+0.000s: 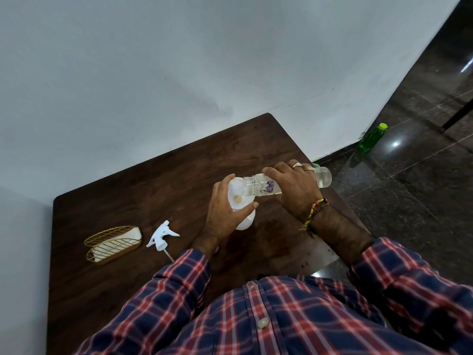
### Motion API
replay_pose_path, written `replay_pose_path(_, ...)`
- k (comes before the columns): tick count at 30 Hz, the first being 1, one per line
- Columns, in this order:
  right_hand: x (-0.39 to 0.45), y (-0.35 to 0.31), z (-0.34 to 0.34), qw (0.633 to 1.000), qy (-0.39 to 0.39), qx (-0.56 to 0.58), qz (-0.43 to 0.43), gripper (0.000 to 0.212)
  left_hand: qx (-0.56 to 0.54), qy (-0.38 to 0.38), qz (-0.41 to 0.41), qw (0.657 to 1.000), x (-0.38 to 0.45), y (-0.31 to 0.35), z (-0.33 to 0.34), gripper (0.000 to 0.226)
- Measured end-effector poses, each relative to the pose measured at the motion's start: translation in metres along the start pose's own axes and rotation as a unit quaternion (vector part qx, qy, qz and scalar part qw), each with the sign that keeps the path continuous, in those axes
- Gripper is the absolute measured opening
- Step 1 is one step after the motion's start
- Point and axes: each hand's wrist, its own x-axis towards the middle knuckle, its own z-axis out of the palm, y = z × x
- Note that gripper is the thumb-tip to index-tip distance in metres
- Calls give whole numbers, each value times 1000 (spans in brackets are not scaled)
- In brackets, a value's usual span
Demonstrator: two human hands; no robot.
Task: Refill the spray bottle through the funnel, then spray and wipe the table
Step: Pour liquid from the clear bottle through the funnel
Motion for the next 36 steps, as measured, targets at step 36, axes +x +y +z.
replay_pose_path(36, 2, 1, -2, 1000, 9, -7, -16, 57, 12, 10, -18, 1000, 2, -1, 5, 88)
